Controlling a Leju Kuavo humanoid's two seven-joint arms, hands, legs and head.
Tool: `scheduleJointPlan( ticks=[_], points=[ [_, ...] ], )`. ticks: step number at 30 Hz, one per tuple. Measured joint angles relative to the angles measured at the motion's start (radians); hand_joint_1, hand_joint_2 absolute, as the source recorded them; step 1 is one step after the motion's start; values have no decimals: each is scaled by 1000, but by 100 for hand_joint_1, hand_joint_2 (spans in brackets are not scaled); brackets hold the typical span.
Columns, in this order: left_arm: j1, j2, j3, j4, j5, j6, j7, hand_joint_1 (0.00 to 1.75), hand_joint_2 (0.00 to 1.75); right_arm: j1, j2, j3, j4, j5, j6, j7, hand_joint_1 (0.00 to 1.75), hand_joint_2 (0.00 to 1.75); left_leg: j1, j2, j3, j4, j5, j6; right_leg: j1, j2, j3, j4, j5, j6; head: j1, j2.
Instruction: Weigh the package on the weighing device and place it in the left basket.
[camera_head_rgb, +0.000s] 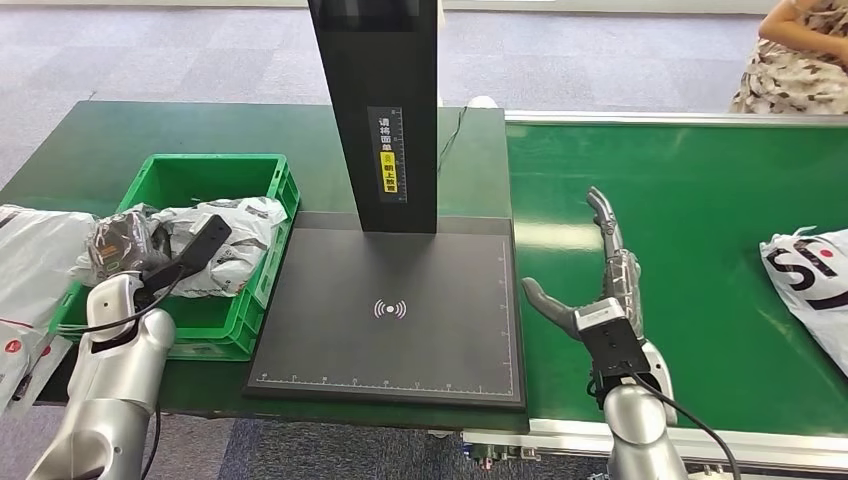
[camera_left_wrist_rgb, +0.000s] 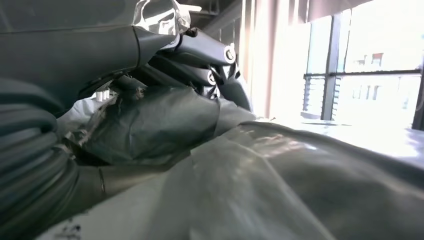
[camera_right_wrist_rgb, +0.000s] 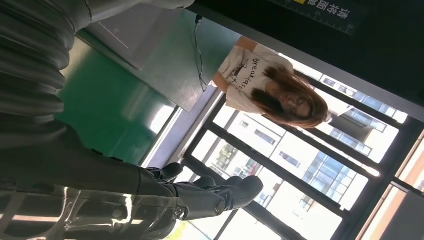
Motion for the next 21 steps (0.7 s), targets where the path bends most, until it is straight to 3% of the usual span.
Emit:
scheduleJointPlan(
  ticks=[4, 7, 13, 21],
  points=[
    [-4, -9, -27, 16, 25, 0, -9, 0, 175, 5, 1, -1, -1, 2, 4, 0, 0, 175, 0, 0, 0, 0, 0, 0, 0, 0, 0, 0, 0, 0, 0, 0],
    [-2, -12, -39, 16, 86, 55, -37, 0, 175, 8, 2, -1, 0, 3, 7, 0, 0, 175, 0, 0, 0, 0, 0, 0, 0, 0, 0, 0, 0, 0, 0, 0],
    [35, -25, -54, -76, 386, 246, -242, 0, 175, 14, 2, -1, 0, 1, 4, -9, 0, 175, 0, 0, 0, 0, 0, 0, 0, 0, 0, 0, 0, 0, 0, 0],
    [177, -84, -62, -382, 610, 280, -488, 0, 175, 15, 2, -1, 0, -10, -8, -22, 0, 175, 0, 1, 0, 0, -1, 0, 0, 1, 0, 0, 0, 0, 0, 0]
  ],
)
